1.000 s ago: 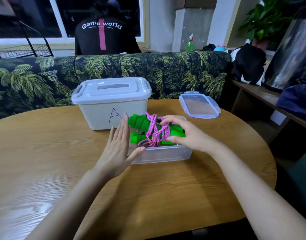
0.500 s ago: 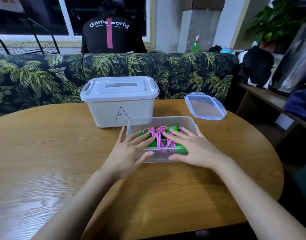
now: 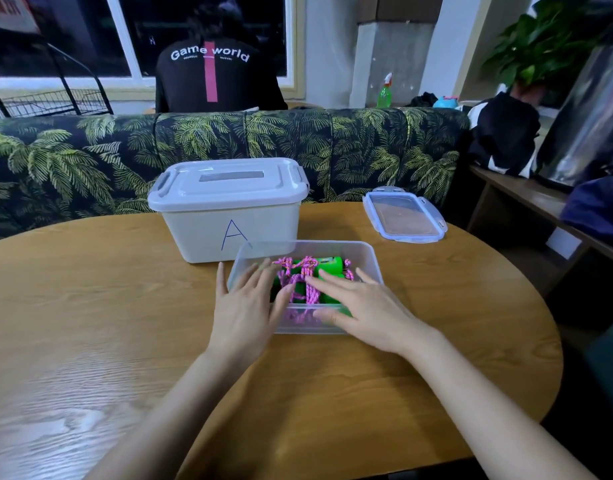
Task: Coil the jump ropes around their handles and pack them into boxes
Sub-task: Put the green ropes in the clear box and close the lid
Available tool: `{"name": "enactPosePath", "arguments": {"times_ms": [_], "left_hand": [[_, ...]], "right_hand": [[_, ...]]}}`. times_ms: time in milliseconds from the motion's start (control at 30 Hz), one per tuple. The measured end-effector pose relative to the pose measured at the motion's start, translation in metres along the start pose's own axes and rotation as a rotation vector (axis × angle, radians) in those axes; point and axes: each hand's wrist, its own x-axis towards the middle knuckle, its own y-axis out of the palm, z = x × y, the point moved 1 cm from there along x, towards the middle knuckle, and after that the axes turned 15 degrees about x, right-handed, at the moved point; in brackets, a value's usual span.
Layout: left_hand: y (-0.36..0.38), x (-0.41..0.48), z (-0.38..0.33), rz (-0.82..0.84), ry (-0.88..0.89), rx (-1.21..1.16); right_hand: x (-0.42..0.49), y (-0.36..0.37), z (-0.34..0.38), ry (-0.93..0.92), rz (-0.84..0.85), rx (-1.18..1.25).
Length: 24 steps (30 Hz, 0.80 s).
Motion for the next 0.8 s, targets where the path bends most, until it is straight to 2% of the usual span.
{"name": "enactPosePath", "arguments": {"times_ms": [100,167,233,367,467,600,800], "left_hand": [[0.004,0.005,0.008,-0.010,0.017,0.035],[0.002,0.012,0.011,0.030,0.059,0.041],[-0.001,0.024,0.012,0.105,0.118,0.032],[-0.004,0.056,0.003,0.309,0.246,0.040],[0.001,0.069,-0.009,0.367,0.312,0.046],[0.010,0.072,-0.016,0.452,0.298,0.000],[0.015,0.074,-0.015,0.560,0.259,-0.047]], "right_hand": [[0.003,-0.010,-0.022,-0.050,-0.240,0.254],[0.009,-0.018,-0.054,0.022,-0.389,0.342],[0.018,-0.027,-0.085,0.137,-0.464,0.350],[0.041,-0.037,-0.141,0.344,-0.437,0.210],[0.058,-0.038,-0.169,0.437,-0.337,0.088],[0.078,-0.034,-0.191,0.533,-0.240,-0.011],[0.087,-0.029,-0.199,0.514,-0.384,-0.113]]}}
